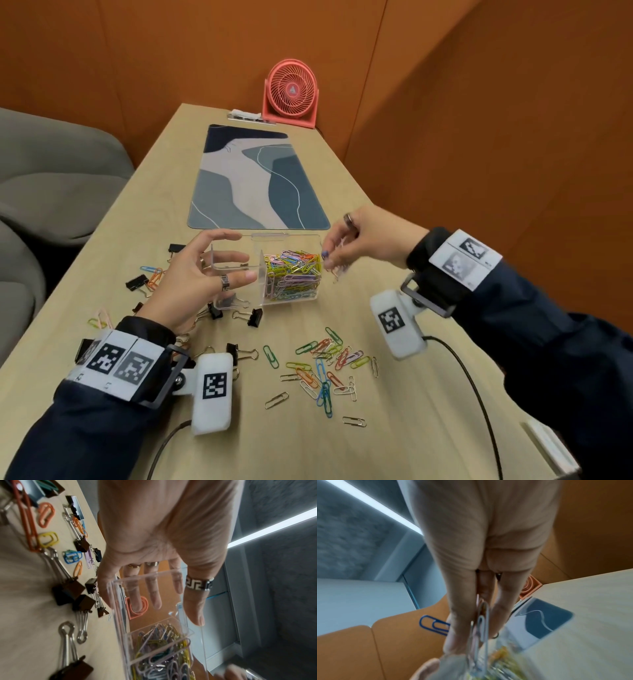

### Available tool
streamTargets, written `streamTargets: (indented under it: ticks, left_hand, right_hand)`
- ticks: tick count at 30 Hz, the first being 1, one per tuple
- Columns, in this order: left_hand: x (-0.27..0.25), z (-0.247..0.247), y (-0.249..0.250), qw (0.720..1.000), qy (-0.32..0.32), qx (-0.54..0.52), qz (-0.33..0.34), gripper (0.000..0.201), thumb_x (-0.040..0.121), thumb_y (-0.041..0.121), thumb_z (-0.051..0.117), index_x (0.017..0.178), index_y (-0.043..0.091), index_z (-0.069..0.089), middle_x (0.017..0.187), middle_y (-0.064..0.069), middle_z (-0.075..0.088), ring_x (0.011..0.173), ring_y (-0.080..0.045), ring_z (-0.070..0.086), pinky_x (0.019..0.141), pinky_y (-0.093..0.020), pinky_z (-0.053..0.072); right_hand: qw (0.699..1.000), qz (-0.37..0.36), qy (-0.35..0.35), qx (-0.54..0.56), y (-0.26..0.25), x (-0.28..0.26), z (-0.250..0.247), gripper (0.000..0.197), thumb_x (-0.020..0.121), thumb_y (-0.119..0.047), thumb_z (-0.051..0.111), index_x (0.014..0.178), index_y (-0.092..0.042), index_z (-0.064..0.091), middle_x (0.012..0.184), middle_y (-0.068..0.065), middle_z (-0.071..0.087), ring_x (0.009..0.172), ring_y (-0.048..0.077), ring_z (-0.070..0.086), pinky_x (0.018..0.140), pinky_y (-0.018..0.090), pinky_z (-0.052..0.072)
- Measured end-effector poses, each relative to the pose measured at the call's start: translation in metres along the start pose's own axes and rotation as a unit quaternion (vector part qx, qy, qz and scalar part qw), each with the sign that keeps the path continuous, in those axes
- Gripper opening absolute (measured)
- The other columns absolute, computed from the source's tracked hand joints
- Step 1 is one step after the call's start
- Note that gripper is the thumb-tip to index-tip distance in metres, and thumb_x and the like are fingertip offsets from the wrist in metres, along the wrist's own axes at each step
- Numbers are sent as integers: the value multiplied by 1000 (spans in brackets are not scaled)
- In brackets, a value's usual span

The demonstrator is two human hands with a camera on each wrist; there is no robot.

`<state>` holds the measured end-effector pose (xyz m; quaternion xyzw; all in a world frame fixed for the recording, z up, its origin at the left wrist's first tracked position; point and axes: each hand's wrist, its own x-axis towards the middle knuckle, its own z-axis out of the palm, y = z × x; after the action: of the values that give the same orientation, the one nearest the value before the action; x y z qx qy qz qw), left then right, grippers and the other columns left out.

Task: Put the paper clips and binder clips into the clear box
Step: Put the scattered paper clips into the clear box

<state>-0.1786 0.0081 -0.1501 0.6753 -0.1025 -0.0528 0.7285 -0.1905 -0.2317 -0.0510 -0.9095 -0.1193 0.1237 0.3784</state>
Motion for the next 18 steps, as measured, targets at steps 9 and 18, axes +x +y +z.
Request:
streamTargets:
  ticks: [9, 18]
  left_hand:
    - [1, -1, -1, 1000, -2, -1, -5, 59, 51, 17, 86, 100, 37, 61, 100, -7, 70, 86, -24, 67, 77, -49, 52]
    - [-1, 1, 1, 1000, -4, -14, -5, 57, 51, 20, 80, 102, 35, 61, 104, -9, 69, 87, -25, 66, 68, -40, 54]
  right_hand:
    - [989, -55, 113, -77, -17, 36, 32, 14, 70, -12, 80, 70, -17, 67, 50, -13, 61, 45, -5, 56, 51, 5, 42]
    - [967, -110, 136, -186, -7, 16, 40, 14, 86, -25, 65, 94, -16, 72, 83, -5, 68, 67, 0, 52, 62, 1, 38]
